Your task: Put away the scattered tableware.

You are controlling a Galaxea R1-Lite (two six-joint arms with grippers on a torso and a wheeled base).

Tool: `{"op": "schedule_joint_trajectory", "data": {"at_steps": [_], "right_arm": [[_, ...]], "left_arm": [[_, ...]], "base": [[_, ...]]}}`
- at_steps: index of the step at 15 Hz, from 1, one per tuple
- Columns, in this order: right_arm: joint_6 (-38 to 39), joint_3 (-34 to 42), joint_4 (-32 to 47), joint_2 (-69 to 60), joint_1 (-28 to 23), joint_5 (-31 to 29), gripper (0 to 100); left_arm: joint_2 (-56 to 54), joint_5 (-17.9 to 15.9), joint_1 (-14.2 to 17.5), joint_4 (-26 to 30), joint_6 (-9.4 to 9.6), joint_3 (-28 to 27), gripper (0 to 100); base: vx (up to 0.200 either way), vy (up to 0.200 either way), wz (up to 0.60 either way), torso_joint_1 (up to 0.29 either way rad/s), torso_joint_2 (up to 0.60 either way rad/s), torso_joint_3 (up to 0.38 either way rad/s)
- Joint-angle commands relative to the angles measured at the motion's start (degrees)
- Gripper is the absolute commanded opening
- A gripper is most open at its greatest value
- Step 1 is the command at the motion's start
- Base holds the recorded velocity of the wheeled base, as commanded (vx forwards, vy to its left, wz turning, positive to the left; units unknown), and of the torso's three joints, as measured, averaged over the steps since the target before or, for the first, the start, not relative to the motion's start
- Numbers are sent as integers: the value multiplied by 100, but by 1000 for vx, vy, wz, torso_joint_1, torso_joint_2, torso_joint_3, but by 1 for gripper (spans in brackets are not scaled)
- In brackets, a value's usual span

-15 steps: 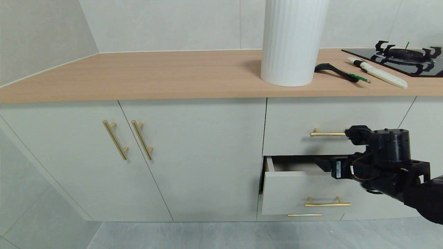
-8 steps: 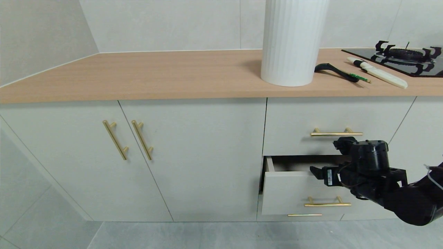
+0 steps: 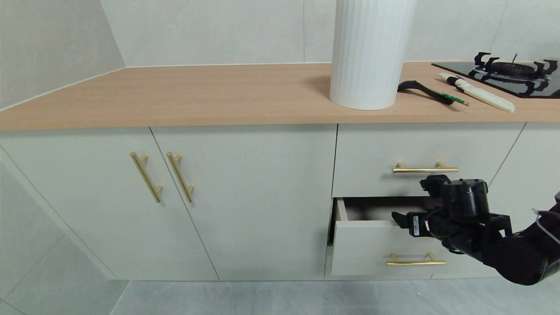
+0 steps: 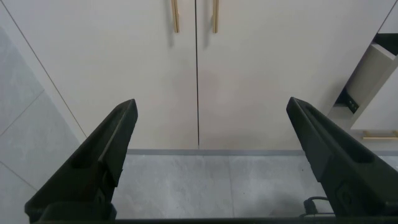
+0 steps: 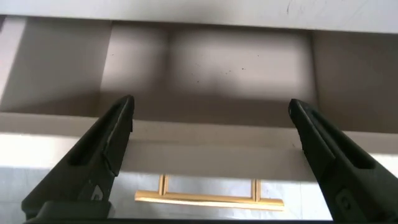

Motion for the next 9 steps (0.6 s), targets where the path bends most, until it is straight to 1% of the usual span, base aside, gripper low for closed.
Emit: {"op": "schedule_joint_trajectory", "data": {"at_steps": [1,7,9], "right_arm": [[-10,-5,142,-40,4,-8,100],[-18,-49,1478,-822,13,71,100],[-27,-67,1812,-962,13,176,100]], "left_arm": [[7,2,1,-2,-4,0,100],[7,2,1,-2,-4,0,100],[7,2,1,-2,4,0,100]], "base": [[0,0,0,0,0,0],[0,0,0,0,0,0],[0,0,0,0,0,0]]}}
